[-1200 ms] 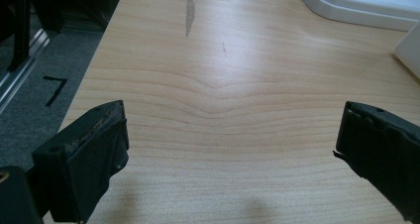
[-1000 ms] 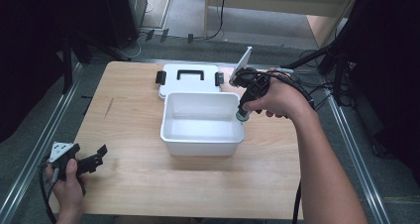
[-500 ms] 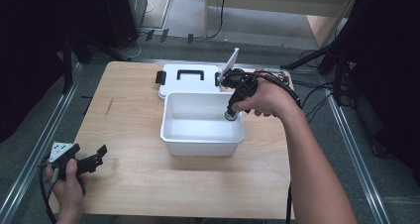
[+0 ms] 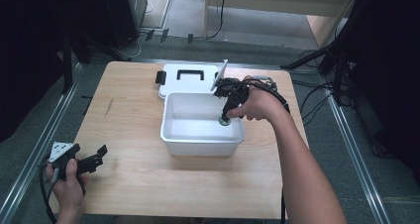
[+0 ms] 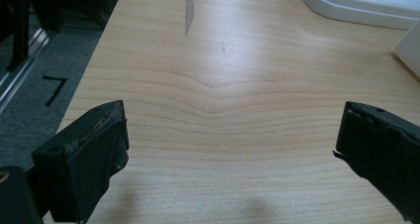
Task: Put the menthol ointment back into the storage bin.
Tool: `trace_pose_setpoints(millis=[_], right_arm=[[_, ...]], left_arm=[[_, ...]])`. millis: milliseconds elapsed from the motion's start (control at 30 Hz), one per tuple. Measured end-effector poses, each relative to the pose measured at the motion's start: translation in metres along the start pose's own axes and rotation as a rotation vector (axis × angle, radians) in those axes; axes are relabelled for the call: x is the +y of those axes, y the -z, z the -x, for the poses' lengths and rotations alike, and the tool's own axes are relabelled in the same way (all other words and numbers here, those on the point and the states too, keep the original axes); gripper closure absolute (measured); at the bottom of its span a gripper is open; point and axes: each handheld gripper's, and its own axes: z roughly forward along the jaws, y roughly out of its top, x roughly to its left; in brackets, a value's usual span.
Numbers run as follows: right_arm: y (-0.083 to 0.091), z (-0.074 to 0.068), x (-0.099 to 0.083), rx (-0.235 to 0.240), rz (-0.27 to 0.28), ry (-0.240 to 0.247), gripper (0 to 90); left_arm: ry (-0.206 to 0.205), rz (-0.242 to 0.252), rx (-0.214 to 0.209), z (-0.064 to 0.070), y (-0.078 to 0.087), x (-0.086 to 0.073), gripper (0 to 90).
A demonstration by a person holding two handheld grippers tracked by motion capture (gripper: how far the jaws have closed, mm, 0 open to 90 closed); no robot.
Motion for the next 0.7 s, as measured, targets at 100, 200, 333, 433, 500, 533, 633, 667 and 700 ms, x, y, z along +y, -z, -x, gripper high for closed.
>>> trace_pose_setpoints(millis=[100, 200, 333, 433, 500, 533, 633, 667, 700], right_arm=[[-0.008, -0.001, 0.001, -0.007, -0.012, 0.031, 51.4], [-0.016, -0.002, 0.002, -0.013, -0.013, 0.054, 51.3], [-0.027, -0.004, 0.003, -0.003, -0.015, 0.076, 51.3], [-0.031, -0.004, 0.004, -0.006, -0.024, 0.082, 51.4], [-0.038, -0.005, 0.005, -0.001, -0.028, 0.093, 51.4], [-0.04, -0.006, 0.005, -0.001, -0.031, 0.092, 51.4], [-0.043, -0.006, 0.006, 0.0, -0.032, 0.1, 51.3], [-0.048, -0.007, 0.007, 0.001, -0.039, 0.1, 51.3], [-0.049, -0.007, 0.007, 0.0, -0.043, 0.108, 51.3]], left_arm=[[0.001, 0.0, -0.001, 0.0, 0.0, 0.0, 0.3], [0.0, -0.001, -0.001, 0.0, 0.0, 0.0, 0.3], [0.0, -0.002, -0.001, 0.0, 0.0, 0.0, 0.3], [0.002, -0.002, -0.001, 0.0, 0.0, 0.0, 0.3], [-0.001, -0.004, -0.001, 0.0, 0.0, 0.0, 0.3], [-0.003, -0.005, -0.001, 0.0, 0.0, 0.0, 0.3], [-0.003, -0.005, -0.001, 0.0, 0.0, 0.0, 0.3], [-0.004, -0.005, -0.002, 0.0, 0.0, 0.0, 0.3], [-0.004, -0.006, -0.002, 0.0, 0.0, 0.0, 0.3]])
